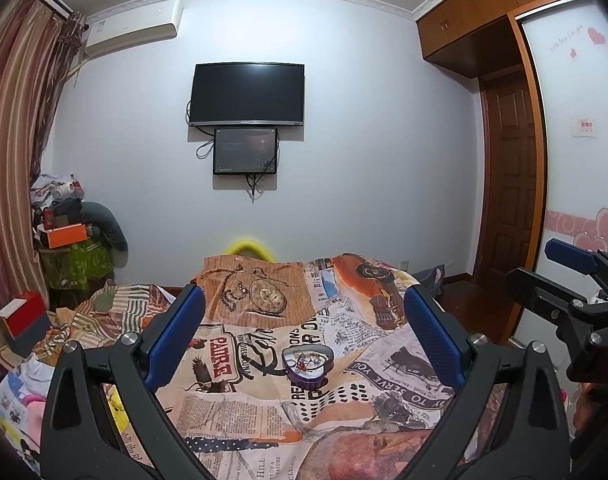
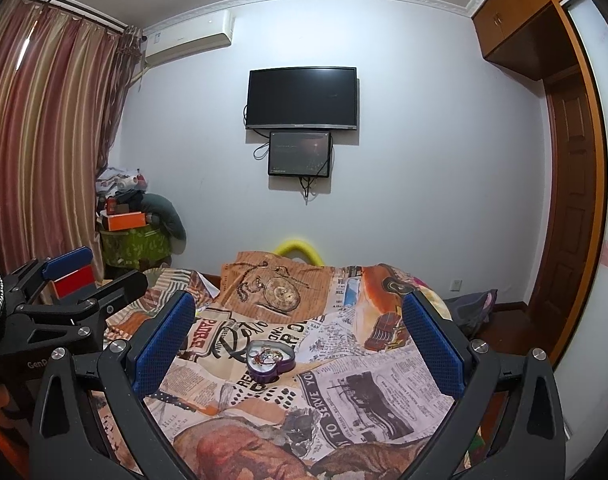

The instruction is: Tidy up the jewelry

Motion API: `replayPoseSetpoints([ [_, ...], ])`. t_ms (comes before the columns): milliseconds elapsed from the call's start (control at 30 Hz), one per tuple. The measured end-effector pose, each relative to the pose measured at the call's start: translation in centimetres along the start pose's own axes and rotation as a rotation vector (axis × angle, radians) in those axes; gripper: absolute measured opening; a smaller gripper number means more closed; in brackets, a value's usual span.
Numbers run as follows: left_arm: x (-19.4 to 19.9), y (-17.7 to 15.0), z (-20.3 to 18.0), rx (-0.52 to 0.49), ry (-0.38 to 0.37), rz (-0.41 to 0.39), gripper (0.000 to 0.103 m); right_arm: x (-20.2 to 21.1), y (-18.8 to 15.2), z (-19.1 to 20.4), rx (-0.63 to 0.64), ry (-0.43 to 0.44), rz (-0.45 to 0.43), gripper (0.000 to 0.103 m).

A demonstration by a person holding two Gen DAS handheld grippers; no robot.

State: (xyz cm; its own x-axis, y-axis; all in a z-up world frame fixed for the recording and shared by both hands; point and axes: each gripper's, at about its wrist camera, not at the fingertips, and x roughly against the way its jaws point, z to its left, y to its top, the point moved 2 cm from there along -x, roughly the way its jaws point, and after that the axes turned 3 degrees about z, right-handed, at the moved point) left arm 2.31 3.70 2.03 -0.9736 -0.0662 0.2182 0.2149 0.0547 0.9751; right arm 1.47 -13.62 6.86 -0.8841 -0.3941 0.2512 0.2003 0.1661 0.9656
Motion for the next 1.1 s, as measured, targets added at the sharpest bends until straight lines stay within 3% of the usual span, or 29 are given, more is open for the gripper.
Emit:
replayPoseSetpoints([
  [1100, -0.21, -0.09, 0.42, 0.021, -0.042, 0.019, 0.1, 0.16, 0.09, -0.15, -0.008, -0.013, 0.007, 0.103],
])
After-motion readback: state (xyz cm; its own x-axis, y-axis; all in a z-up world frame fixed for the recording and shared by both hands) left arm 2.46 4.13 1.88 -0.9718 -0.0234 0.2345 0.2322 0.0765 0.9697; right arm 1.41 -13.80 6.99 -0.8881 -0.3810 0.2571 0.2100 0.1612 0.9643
